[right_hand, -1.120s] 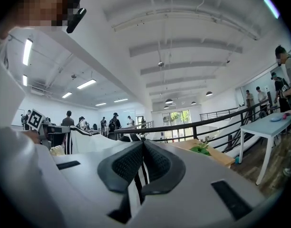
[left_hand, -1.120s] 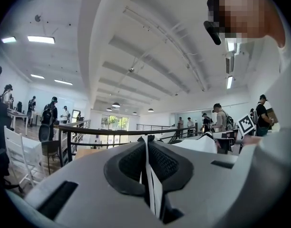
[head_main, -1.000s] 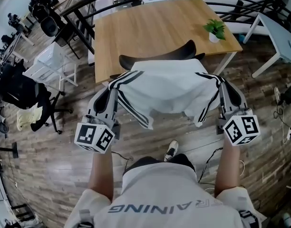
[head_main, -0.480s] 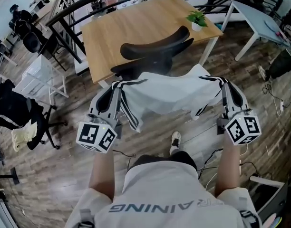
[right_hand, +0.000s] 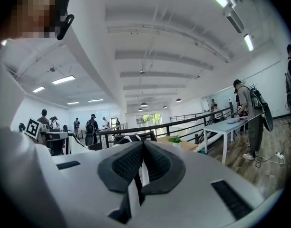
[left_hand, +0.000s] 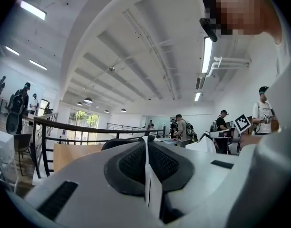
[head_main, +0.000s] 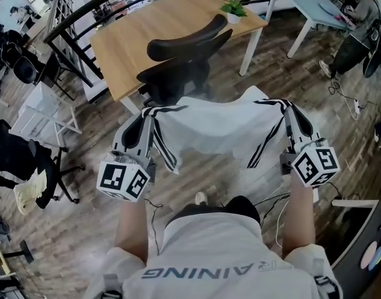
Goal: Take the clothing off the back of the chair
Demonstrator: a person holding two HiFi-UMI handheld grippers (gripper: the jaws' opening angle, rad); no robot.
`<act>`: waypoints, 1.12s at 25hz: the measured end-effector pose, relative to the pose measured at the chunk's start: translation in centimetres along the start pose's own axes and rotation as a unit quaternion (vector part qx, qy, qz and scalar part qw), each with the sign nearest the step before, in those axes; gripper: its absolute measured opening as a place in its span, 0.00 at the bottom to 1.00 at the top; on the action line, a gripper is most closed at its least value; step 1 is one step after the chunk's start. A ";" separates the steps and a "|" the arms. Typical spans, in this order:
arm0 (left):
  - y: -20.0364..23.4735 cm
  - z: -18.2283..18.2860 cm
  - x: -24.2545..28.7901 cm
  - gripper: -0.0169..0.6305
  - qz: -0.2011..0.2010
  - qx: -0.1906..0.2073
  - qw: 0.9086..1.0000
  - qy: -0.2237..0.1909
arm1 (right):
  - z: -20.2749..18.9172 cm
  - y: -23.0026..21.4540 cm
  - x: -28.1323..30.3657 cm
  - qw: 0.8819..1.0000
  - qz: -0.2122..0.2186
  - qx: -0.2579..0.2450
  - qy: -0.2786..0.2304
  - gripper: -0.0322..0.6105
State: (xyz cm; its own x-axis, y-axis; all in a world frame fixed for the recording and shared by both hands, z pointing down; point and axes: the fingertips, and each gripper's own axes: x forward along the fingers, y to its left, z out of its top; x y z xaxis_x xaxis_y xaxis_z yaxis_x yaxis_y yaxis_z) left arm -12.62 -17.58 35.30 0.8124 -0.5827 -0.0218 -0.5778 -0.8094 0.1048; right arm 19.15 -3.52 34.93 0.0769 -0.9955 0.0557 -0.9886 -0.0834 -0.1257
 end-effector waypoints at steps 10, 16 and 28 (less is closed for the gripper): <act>-5.8 0.5 -3.0 0.10 0.006 0.003 1.000 -0.002 | 0.1 -0.5 -7.7 1.000 -0.001 0.003 -0.004 0.09; -9.6 0.3 -4.5 0.10 0.006 0.008 1.000 0.003 | -1.1 -1.5 -11.4 1.000 0.001 0.000 0.002 0.09; -10.2 0.4 -5.3 0.10 0.017 0.012 1.000 0.005 | -1.3 -2.0 -12.0 1.000 0.005 -0.001 0.004 0.09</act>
State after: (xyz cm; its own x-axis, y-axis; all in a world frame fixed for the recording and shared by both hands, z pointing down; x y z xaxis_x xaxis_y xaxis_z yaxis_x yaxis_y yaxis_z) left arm -11.05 -6.26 33.92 0.7934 -0.6087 -0.0089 -0.6061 -0.7912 0.0822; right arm 20.02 8.61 35.81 0.0663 -0.9959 0.0615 -0.9895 -0.0735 -0.1240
